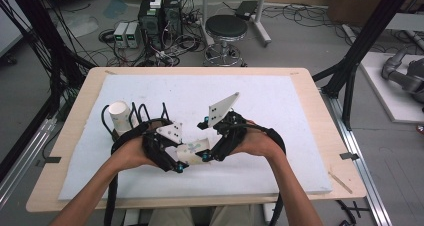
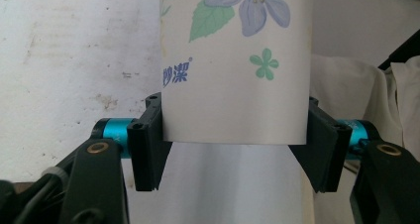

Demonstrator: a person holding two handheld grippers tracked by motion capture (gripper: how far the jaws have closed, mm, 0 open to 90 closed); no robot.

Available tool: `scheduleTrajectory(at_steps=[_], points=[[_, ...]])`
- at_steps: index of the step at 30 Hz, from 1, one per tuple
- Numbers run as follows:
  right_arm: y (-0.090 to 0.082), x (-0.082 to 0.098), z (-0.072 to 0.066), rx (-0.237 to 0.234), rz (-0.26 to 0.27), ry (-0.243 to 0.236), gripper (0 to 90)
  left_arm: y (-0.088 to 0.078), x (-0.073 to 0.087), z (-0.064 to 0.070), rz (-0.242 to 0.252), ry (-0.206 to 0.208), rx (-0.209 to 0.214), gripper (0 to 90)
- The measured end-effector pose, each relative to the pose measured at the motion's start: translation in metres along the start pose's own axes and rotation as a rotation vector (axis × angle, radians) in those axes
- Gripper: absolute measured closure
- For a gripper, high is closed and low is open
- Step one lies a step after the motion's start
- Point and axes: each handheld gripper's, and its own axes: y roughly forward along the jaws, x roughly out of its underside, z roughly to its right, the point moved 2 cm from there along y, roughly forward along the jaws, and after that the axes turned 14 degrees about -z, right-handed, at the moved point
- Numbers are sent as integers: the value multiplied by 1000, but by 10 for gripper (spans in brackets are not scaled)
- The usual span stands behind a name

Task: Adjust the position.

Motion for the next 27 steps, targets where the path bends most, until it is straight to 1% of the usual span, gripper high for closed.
scheduleTrajectory(at_steps=[5, 8, 10, 13, 17, 24, 25, 26, 27], points=[[-2, 4, 1, -5, 21, 19, 151, 0, 6, -1, 44, -21, -1, 368], [-2, 9, 2, -7, 54, 34, 151, 1, 9, -1, 75, -28, -9, 368], [-1, 12, 2, -3, 61, 41, 151, 1, 11, -1, 103, -40, -9, 369], [-1, 17, 3, -2, 70, 53, 151, 0, 14, -2, 123, -47, -13, 368], [-2, 22, 3, 6, 98, 66, 150, -1, 19, -2, 192, -73, -6, 368], [-2, 28, 3, 3, 143, 82, 151, 0, 26, -2, 266, -83, -8, 368], [-2, 29, 2, 4, 150, 82, 151, 0, 27, -3, 267, -81, -10, 368], [-2, 30, 2, 4, 156, 86, 151, 1, 27, -2, 281, -87, -17, 368], [-2, 31, 2, 1, 161, 89, 151, 1, 28, -2, 285, -84, -26, 368]])
